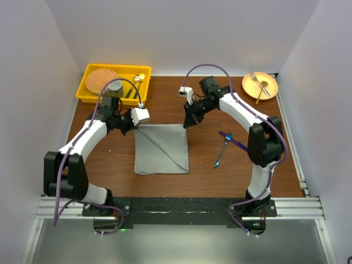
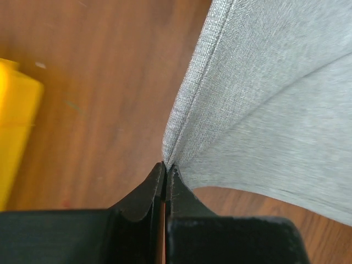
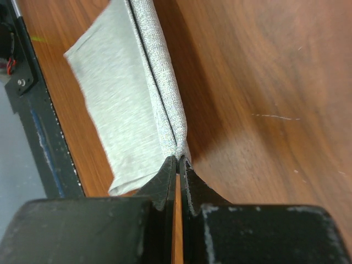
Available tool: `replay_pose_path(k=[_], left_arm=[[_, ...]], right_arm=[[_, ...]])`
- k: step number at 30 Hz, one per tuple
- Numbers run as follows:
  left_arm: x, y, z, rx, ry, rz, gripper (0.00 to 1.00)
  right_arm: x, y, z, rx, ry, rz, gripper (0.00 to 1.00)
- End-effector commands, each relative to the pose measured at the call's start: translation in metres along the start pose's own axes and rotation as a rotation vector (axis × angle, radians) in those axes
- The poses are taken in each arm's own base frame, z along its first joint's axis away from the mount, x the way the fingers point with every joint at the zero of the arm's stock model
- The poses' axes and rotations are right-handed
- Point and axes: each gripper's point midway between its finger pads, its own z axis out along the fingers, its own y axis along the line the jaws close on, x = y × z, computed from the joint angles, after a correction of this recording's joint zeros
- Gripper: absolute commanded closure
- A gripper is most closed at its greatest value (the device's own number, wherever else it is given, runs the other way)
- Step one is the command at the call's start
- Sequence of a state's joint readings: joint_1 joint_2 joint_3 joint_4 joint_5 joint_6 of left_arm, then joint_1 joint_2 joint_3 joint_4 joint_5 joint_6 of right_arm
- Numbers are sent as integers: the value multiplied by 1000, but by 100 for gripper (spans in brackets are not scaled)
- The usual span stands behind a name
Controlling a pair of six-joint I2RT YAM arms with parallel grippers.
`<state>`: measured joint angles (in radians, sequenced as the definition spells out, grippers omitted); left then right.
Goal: Fold the napkin into a case and place the utensils inside
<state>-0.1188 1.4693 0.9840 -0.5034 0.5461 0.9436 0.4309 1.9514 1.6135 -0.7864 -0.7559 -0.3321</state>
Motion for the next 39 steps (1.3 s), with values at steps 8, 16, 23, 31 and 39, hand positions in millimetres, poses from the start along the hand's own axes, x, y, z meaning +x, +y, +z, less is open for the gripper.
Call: replay_pose_path(k=[8,16,23,31,39], left_arm=[[-53,20,-60,-180,-123,92,100],[-84,51,-74,-266,-186,101,100],[-136,135,-70,-421,-288,104,100],[-172,179,-80,-531,-342,230,100],[-98,67,-18,-278,-252,330,100]], right_arm=[[-37,16,-67,218,-159,-210,100],[-65,13,-98,361,-259,-298,100],[-135,-34,-131,535,-378,-414,100],[-191,-52,-174,609,-467,-585,100],[-88,-47,-95,494,-290,-689,100]])
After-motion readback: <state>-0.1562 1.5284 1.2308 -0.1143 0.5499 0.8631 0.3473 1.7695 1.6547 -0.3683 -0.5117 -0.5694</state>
